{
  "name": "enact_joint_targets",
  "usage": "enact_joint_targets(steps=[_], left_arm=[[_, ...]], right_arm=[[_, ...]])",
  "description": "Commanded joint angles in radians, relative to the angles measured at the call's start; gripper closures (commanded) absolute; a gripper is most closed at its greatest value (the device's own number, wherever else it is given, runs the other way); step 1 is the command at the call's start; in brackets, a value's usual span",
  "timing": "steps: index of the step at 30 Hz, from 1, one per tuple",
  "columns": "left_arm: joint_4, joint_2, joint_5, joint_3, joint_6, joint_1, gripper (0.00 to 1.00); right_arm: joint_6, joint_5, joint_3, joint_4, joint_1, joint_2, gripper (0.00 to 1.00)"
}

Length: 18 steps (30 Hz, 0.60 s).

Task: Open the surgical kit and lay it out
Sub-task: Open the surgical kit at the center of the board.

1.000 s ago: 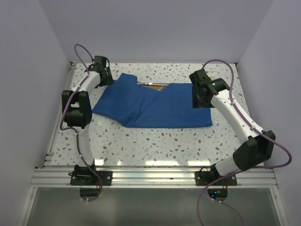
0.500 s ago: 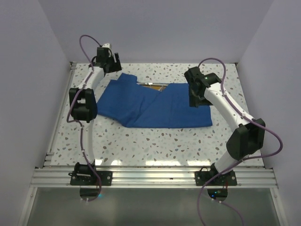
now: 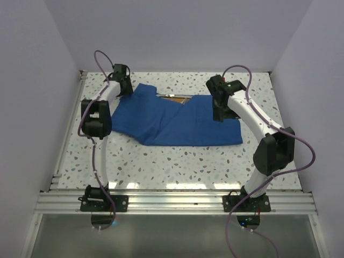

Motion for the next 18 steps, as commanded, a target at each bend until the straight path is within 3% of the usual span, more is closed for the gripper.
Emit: enact_joint_targets(steps=[1, 8, 12, 18], left_arm=[[-0.038, -0.045, -0.049, -0.06, 0.003, -0.032, 0.38], [-0.124, 0.043, -0.037, 0.015, -0.009, -0.032, 0.45], [-0.082, 0.018, -0.034, -0.051, -0.012, -0.034, 0.69], [-0.09, 0.057, -0.012, -0.034, -0.017, -0.034, 0.87]], right_arm=[[0.023, -0.008, 0.041, -0.008, 0.01, 0.01, 0.01], [0.013, 0.001, 0.023, -0.002, 0.014, -0.008, 0.01], [0.0, 0.015, -0.005, 0.004, 0.014, -0.026, 0.01], [-0.012, 0.016, -0.009, 0.005, 0.014, -0.025, 0.01]])
